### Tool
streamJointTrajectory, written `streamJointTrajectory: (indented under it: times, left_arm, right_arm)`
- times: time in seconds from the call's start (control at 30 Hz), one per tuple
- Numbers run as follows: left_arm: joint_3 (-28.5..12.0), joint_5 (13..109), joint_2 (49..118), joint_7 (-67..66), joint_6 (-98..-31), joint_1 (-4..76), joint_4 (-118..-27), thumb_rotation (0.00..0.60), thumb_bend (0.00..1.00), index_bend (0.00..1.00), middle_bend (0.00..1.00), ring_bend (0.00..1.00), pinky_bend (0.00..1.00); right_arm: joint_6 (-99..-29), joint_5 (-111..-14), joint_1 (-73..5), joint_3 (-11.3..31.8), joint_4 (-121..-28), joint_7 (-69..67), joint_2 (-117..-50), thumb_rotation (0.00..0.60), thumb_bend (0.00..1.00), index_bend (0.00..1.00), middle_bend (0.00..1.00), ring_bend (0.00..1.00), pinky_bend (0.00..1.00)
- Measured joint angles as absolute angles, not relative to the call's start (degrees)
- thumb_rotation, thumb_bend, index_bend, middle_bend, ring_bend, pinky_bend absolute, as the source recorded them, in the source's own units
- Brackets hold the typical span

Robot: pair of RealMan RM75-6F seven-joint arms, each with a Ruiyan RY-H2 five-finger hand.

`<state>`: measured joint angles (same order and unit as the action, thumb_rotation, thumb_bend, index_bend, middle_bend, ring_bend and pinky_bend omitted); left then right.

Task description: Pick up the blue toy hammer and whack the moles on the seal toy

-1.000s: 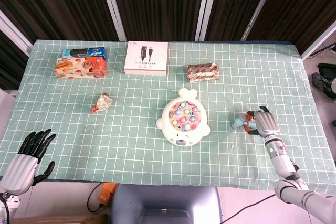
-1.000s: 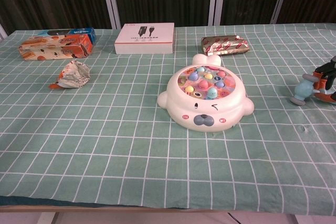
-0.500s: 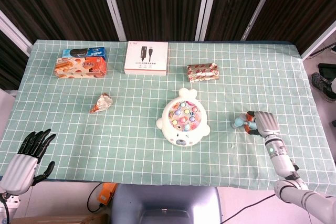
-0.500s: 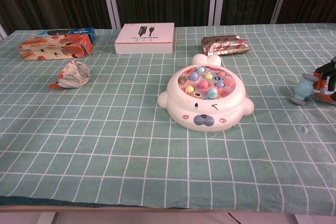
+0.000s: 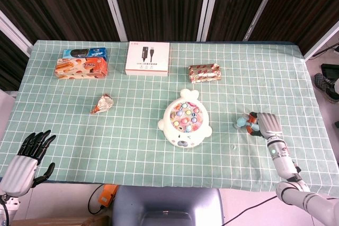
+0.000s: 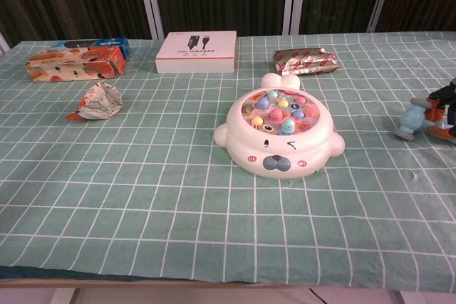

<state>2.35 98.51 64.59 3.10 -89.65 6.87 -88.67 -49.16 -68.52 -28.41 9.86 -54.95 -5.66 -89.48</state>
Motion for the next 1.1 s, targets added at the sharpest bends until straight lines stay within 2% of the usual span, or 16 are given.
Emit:
streamJointTrajectory:
  times: [0.27, 0.57, 0.87, 1.1]
  left_arm:
    - [2.4, 98.8, 64.6, 3.2, -89.9, 6.8, -88.6, 0.6, 0.42, 0.0, 0.0, 0.0, 0.02]
    - [2.4, 99.1, 64.6, 3.2, -89.9, 6.9, -88.6, 0.6, 0.42, 0.0, 0.0, 0.0, 0.02]
    - [2.5, 99.1, 64.5, 3.6, -89.8, 7.0, -88.5, 0.6, 0.42, 0.0, 0.0, 0.0, 0.02]
    - [2.4, 98.8, 64.2, 4.8, -90.0, 6.9, -88.4, 0.6, 0.41, 0.0, 0.0, 0.0, 0.02]
  right_arm:
    - [-51.0, -68.9, -28.3, 11.5, -59.4, -7.7, -86.2, 0.6, 0.55, 0.97, 0.63, 0.57, 0.65]
    - [-53.1, -68.3, -28.8, 14.2, -72.1, -4.8, -77.6, 0.6, 0.55, 0.97, 0.64, 0.57, 0.65]
    - [-53.3, -64.7, -33.0, 16.0, -88.6, 13.5, -70.4, 0.6, 0.56, 0.97, 0.64, 0.57, 0.65]
    - [-52.4, -52.9, -41.4, 16.1, -98.2, 34.0, -69.6, 0.6, 0.57, 0.97, 0.64, 0.57, 0.65]
